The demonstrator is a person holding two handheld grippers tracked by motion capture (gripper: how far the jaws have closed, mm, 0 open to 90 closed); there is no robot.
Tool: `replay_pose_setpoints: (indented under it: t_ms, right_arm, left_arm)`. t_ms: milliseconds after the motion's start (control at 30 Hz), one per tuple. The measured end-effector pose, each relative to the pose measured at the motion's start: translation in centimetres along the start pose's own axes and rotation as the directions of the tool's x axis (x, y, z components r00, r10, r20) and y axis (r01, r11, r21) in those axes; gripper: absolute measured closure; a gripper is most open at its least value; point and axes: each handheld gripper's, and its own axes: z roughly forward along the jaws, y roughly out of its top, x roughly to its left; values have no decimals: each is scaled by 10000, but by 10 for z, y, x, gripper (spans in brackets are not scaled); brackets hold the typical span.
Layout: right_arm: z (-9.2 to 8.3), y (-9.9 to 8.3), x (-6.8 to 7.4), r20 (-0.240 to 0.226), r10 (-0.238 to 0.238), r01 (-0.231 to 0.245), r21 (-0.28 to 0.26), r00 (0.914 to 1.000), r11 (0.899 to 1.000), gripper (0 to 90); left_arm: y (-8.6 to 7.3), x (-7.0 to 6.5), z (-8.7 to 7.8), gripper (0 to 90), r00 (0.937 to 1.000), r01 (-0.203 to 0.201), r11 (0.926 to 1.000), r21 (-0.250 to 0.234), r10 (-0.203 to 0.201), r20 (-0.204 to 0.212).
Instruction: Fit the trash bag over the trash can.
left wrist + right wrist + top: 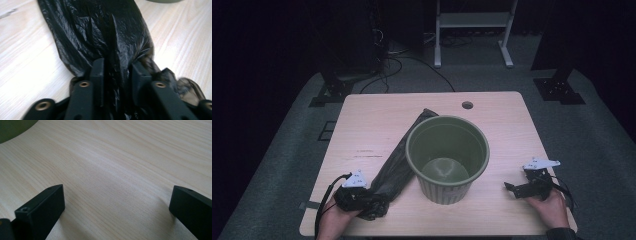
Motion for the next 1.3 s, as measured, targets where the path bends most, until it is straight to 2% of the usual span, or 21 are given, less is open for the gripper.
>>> replay_pose_setpoints:
  t_ms: [167,267,367,433,500,900,1033,1100,1167,1300]
  right_arm:
    - [0,0,0,-1,3,-3,-3,10000,10000,0]
    - [0,0,0,0,-1,1,1,10000,10000,0]
    - [0,0,0,0,1,-1,1,10000,10000,0]
    - [0,0,0,0,2,-2,0,10000,10000,0]
    - [0,0,0,1,2,-2,0,10000,10000,0]
    - [0,0,0,1,-9,9,1,10000,10000,0]
    - [0,0,0,1,-9,9,1,10000,10000,0]
    - [0,0,0,1,-9,9,1,10000,10000,0]
    - [0,0,0,1,-10,10,3,10000,10000,0]
    - [0,0,0,8,-1,1,2,10000,10000,0]
  left_arm:
    - [3,-2,-12,345,9993,250,9994,-256,-257,-256]
    - [9,-4,-17,194,9989,251,9990,-380,-265,-380]
    - [18,-5,-19,89,9986,280,9973,-679,-309,-430]
    - [26,-6,-18,74,9988,210,9958,-889,-248,-415]
    - [34,-5,-15,18,9986,213,9949,-991,-260,-458]
    - [78,5,15,0,9960,90,9934,-1141,-191,-873]
    - [86,12,27,0,9963,45,9942,-1078,-137,-849]
    - [89,16,34,0,9969,183,9919,-1259,-278,-735]
    - [91,19,39,0,9972,207,9922,-1233,-293,-685]
    - [97,23,51,0,9953,88,9932,-1159,-199,-946]
